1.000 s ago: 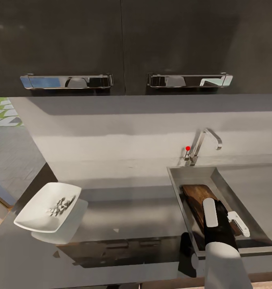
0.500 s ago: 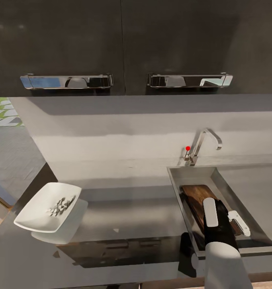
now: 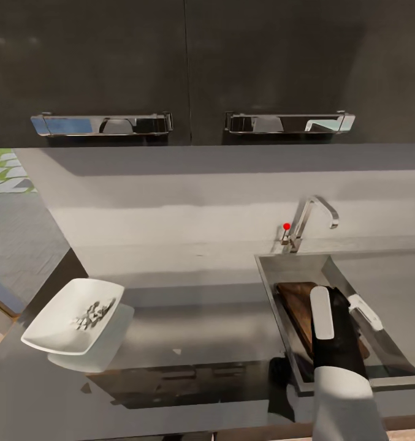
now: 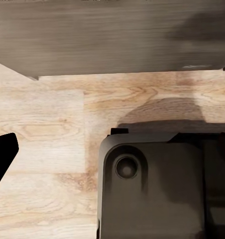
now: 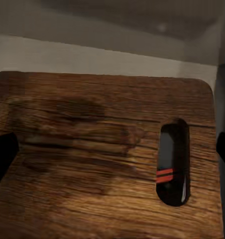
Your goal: In the kitchen, take the Vidalia onion out of the sink, dice it on the chopping board with the paring knife, put the diced onion into the bowl on the countertop, then place both the paring knife and the chopping board into the sink.
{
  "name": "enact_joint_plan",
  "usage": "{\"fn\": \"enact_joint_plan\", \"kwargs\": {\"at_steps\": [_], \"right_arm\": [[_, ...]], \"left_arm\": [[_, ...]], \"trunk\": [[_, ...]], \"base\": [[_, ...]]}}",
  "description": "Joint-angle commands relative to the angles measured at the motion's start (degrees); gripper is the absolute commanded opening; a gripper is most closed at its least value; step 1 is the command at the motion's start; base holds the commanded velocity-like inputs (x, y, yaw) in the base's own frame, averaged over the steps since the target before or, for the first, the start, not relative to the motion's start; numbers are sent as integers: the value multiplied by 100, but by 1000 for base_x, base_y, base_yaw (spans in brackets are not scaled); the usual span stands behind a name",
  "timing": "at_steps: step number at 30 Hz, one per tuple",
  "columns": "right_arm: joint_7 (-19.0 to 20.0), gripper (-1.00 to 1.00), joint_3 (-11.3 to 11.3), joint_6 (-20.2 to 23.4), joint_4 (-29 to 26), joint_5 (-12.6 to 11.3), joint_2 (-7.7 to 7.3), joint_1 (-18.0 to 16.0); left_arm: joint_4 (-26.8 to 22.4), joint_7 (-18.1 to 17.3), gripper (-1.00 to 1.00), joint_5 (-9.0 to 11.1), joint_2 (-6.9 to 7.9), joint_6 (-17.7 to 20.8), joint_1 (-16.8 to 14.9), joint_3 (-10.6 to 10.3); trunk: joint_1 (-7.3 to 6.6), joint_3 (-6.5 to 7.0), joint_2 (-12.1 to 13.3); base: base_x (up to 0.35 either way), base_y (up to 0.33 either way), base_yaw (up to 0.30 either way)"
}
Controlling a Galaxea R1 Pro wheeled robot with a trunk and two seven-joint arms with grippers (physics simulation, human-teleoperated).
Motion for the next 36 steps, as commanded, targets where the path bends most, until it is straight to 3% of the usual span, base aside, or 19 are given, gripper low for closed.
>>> {"fn": "enact_joint_plan", "kwargs": {"at_steps": [1, 2, 5, 8, 14, 18, 24, 29, 36], "right_arm": [[11, 100, 146, 74, -24, -8, 4, -6], [78, 100, 311, 102, -36, -7, 4, -6], [442, 100, 467, 357, -46, -3, 4, -6], [1083, 100, 495, 824, -68, 28, 4, -6], [1931, 100, 512, 1426, -280, 46, 4, -6], [2630, 100, 630, 1633, -330, 79, -199, -6], [2924, 100, 924, 1661, -345, 490, -233, -6], [3190, 100, 963, 1665, -347, 549, -232, -6], [3265, 100, 988, 1652, -473, 561, -228, 5]], "left_arm": [[0, 25, 100, 33, 4, -19, -3, -48], [0, 25, 100, 34, 4, -20, -3, -51], [0, 25, 100, 36, 4, -15, -3, -51], [0, 25, 100, 36, 4, -14, -3, -51], [0, 25, 100, 39, 4, -12, -3, -52], [0, 25, 100, 40, 4, -12, -3, -48], [0, 25, 100, 41, 4, -12, -3, -47], [0, 25, 100, 41, 4, -12, -3, -47], [0, 25, 100, 41, 4, -12, -3, -47]], "trunk": [[3, -11, -11], [3, -11, -11], [3, -11, -11], [3, -11, -11], [3, -11, -11], [3, -11, -11], [3, -11, -11], [3, -11, -11], [3, -11, -11]], "base": [[0, 0, 0], [0, 0, 0], [0, 0, 0], [0, 0, 0], [-87, 0, 0], [-306, 0, 0], [-334, 0, 0], [-337, 0, 0], [-337, 0, 0]]}}
